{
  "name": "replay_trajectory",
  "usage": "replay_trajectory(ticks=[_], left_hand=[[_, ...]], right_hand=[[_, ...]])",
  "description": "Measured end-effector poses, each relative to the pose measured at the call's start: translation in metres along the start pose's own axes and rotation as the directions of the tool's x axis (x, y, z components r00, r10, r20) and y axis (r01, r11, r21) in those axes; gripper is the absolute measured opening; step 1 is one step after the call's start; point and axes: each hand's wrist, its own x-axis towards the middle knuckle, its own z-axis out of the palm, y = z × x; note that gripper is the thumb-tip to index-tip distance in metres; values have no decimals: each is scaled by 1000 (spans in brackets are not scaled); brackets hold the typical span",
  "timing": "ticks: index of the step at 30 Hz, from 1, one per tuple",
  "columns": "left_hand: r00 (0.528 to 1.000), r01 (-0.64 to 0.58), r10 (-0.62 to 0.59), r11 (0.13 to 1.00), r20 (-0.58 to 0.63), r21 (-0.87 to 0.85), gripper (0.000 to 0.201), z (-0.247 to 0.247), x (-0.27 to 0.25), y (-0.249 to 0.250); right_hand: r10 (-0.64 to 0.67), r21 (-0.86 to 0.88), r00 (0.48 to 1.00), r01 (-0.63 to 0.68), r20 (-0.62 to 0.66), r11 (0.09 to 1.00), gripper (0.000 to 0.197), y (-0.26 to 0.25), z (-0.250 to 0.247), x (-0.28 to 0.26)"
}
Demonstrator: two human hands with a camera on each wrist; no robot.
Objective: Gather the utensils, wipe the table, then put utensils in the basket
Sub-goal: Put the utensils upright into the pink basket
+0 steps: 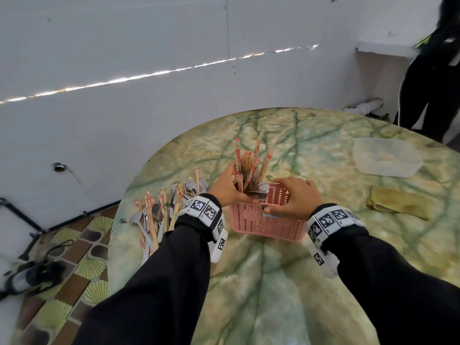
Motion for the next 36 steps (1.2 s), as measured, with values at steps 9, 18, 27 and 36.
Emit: replay_trajectory(ticks=[9,18,27,36], left_hand=[[986,160,-168,922,9,-354,94,-43,-45,2],[946,151,-295,768,-134,-622,35,-115,-104,-53],[827,413,-488,864,-279,-289,10,-149,-120,-117],[809,564,-511,814,-289,139,57,-140,-103,-154]], right_hand=[[197,639,946,14,-257,769,40,-14,-16,-15],[30,624,999,-46,35,780,8,-97,6,-69],[163,445,930,-304,329,842,48,-173,95,-1],[343,244,814,-492,469,836,85,-201,139,52]])
